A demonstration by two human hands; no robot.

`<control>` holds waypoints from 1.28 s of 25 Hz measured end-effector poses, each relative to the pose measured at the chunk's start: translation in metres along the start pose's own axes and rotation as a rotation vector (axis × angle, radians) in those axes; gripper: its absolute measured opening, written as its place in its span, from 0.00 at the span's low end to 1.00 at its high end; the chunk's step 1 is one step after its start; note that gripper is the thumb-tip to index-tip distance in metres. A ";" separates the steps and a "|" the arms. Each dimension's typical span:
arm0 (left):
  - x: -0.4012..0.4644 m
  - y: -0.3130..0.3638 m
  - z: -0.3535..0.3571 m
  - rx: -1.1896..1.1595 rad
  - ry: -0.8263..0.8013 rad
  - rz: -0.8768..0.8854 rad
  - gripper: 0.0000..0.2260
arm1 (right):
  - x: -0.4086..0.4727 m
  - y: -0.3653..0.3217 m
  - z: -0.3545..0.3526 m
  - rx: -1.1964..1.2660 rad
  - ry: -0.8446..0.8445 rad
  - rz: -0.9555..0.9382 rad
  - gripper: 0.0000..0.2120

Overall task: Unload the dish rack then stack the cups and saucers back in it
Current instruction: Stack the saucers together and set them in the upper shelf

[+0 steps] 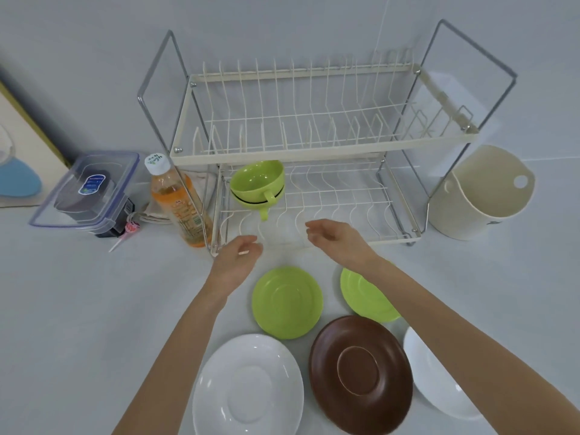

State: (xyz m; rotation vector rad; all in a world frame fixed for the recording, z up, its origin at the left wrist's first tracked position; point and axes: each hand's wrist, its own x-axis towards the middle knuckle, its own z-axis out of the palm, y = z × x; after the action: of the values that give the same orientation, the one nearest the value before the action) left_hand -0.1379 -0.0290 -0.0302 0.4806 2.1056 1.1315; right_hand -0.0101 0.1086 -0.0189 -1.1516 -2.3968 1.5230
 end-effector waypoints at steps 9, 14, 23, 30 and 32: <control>-0.067 -0.045 0.053 0.287 -0.240 0.013 0.14 | -0.080 0.072 -0.003 -0.246 0.029 0.115 0.15; -0.089 -0.064 0.078 0.346 -0.277 -0.082 0.18 | -0.108 0.104 -0.008 -0.368 0.085 0.256 0.14; -0.096 -0.073 0.097 0.518 -0.162 -0.001 0.10 | -0.109 0.122 -0.004 -0.286 0.143 0.275 0.13; -0.092 -0.069 0.076 0.441 0.030 0.068 0.13 | -0.105 0.098 -0.008 -0.113 0.191 0.253 0.12; -0.090 -0.070 0.058 0.449 0.061 0.093 0.13 | -0.103 0.088 0.001 -0.081 0.150 0.228 0.12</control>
State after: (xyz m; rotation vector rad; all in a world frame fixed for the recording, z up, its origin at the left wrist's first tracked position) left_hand -0.0331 -0.0881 -0.0752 0.7651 2.4186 0.7214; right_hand 0.1109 0.0635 -0.0579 -1.5441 -2.3141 1.3495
